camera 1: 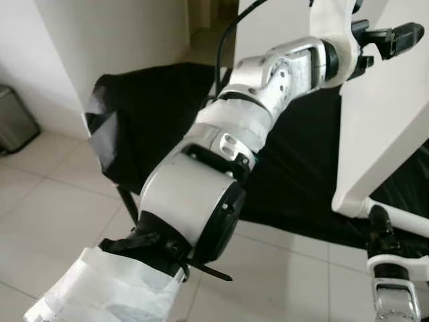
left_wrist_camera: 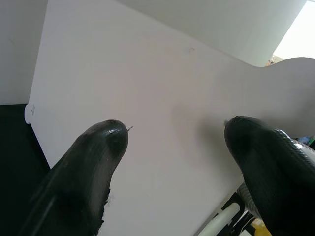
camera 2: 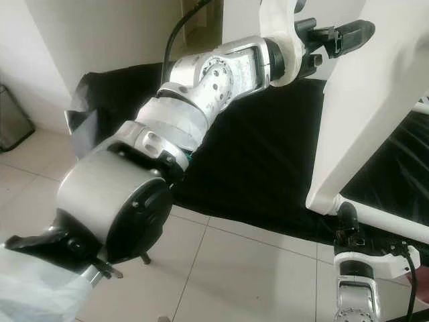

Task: Building children table

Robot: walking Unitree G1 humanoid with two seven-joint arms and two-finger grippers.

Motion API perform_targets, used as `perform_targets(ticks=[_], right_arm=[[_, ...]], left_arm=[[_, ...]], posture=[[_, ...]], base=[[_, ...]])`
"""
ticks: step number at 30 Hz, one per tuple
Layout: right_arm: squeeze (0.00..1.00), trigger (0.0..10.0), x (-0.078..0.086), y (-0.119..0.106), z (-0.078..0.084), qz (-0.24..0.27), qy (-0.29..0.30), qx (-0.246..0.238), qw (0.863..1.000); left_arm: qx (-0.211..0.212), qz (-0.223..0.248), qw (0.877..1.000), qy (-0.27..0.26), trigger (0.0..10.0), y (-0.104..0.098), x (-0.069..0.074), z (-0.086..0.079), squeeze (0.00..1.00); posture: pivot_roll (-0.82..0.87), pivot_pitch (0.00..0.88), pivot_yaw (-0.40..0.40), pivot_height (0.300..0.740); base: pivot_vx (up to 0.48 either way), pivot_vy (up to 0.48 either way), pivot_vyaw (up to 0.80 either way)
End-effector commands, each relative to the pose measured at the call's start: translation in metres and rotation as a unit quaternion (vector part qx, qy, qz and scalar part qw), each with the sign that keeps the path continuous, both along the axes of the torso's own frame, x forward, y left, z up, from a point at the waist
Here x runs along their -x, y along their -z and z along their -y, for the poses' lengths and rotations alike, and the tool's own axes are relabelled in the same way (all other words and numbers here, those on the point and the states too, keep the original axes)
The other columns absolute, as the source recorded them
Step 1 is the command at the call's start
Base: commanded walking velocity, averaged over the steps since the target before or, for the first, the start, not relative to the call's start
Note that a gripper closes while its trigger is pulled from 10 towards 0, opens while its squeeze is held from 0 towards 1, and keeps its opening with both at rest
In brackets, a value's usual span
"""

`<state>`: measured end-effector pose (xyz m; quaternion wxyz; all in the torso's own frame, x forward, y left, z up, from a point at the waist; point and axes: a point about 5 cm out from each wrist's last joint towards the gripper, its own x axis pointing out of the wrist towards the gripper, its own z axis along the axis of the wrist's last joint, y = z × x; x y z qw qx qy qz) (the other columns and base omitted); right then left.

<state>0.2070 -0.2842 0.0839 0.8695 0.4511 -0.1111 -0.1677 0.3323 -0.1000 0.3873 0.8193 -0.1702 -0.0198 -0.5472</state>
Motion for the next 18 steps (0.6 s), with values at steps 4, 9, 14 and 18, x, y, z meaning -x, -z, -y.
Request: perform_targets(ticks=[4,9,14,18], right_arm=[[0.0,10.0,0.114,0.027,-0.079,-0.175,0.104,-0.104,0.973],[0.0,10.0,0.114,0.027,-0.079,-0.175,0.104,-0.104,0.973],[0.0,10.0,0.13,0.008,-0.082,-0.036,-0.021,-0.042,0.998],[0.0,10.0,0.152,-0.028,-0.1,0.148,-0.225,0.033,0.963]], left_arm=[[0.015,0.043,0.992,0.121,10.0,-0.005,0.014,0.005,0.0],[0.015,0.043,0.992,0.121,10.0,-0.005,0.014,0.005,0.0],[-0.014,0.046,0.99,0.129,10.0,0.009,0.012,0.006,0.0],[-0.064,0.051,0.987,0.137,10.0,0.033,0.007,0.004,0.0]], posture=[[-0.1,0.178,0.23,0.74],[-0.1,0.178,0.23,0.74],[-0.08,0.0,0.0,0.74],[-0.08,0.0,0.0,0.74]], base=[[0.0,0.0,0.0],[0.0,0.0,0.0],[0.0,0.0,0.0],[0.0,0.0,0.0]])
